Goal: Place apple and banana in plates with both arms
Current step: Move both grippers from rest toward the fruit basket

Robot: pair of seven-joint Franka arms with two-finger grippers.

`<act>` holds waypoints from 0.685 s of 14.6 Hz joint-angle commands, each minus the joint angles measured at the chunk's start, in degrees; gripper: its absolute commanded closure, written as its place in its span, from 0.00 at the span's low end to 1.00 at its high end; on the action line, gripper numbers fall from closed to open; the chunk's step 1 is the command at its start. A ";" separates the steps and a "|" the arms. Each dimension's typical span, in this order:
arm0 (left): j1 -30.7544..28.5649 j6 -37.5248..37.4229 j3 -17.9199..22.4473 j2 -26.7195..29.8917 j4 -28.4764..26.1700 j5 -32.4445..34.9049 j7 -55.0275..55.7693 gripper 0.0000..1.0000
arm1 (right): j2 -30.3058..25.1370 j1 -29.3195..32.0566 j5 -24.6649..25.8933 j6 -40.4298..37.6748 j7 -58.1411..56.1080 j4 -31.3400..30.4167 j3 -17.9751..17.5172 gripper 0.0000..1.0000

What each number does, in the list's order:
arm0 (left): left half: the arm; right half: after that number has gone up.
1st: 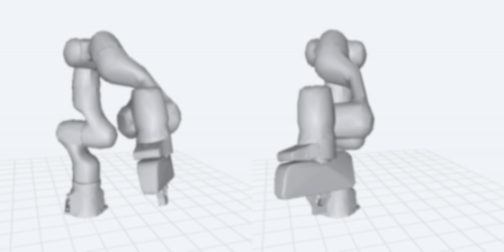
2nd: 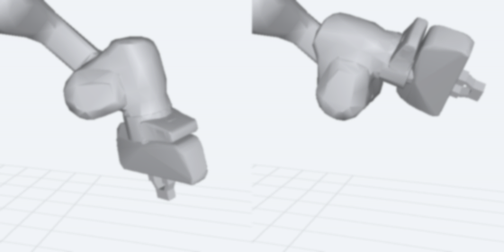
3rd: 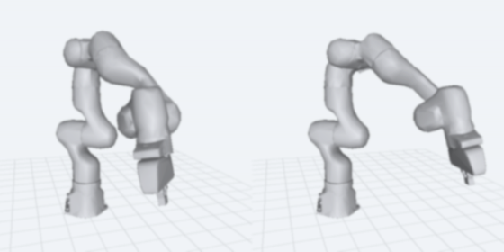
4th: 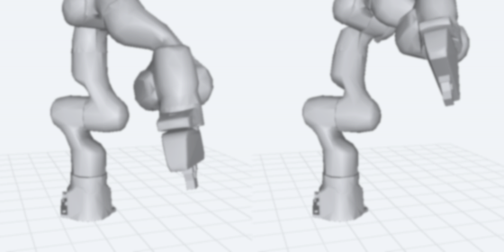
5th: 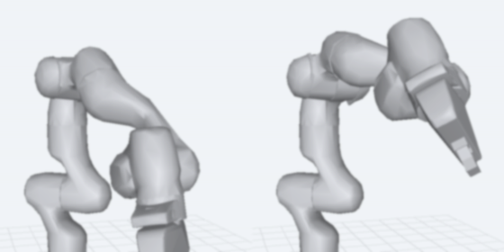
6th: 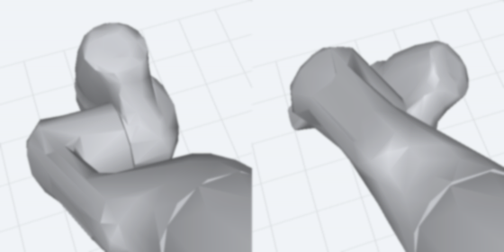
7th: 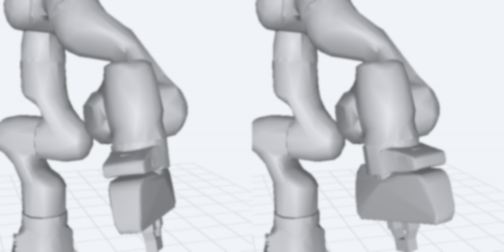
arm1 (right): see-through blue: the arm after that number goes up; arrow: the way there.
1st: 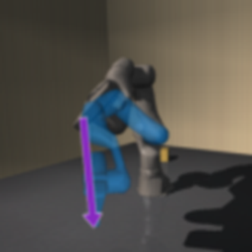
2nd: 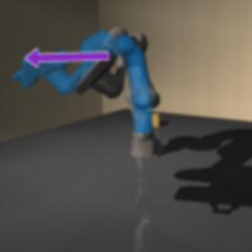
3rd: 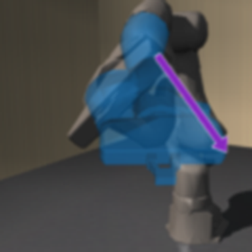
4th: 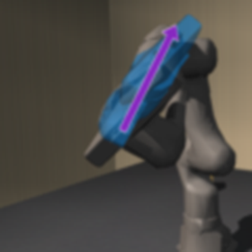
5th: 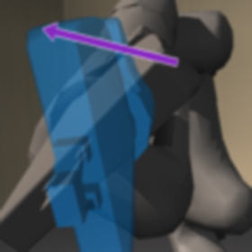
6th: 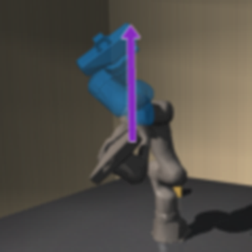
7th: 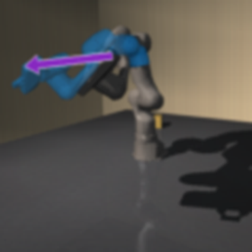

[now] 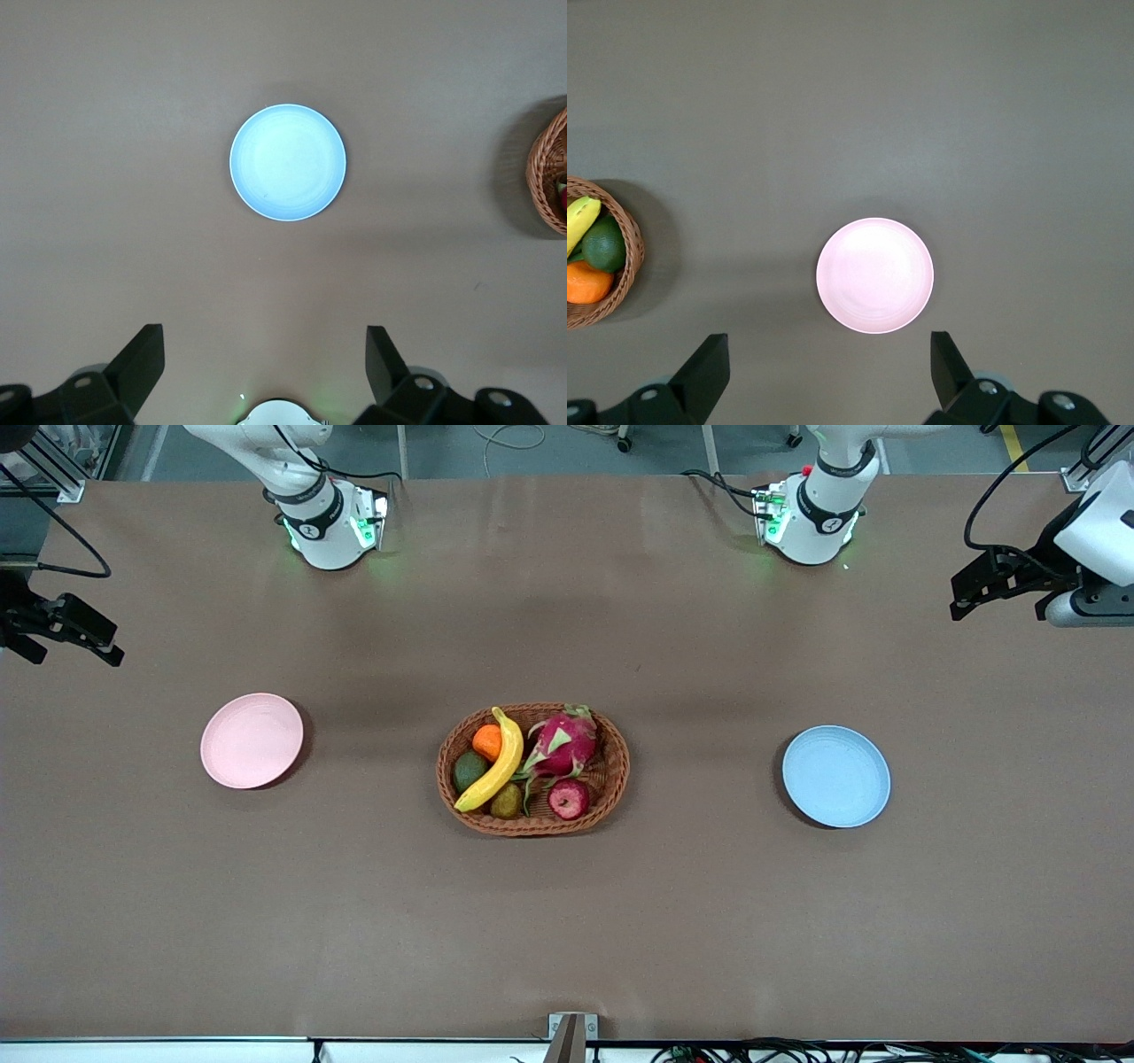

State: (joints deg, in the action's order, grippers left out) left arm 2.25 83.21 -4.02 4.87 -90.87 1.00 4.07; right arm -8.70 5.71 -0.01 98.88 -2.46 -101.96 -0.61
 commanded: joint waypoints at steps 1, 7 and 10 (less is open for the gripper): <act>-0.41 -0.50 0.16 -0.30 0.96 -0.57 -0.90 0.00 | -0.62 0.97 1.15 0.00 0.01 -0.43 -0.88 0.00; -0.06 -0.42 0.07 -2.31 2.71 0.05 -0.91 0.00 | 1.49 0.44 0.98 0.09 0.62 -0.35 -0.88 0.00; 1.34 -0.07 -0.54 -5.21 3.68 -0.30 -0.29 0.00 | 3.77 -0.96 -1.03 -0.87 0.09 -0.43 -0.97 0.00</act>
State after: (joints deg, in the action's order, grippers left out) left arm 2.59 83.25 -4.25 2.64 -89.67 1.01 4.06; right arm -6.03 5.43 -0.21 98.68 -2.52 -102.28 -1.16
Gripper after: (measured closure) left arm 0.000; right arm 0.000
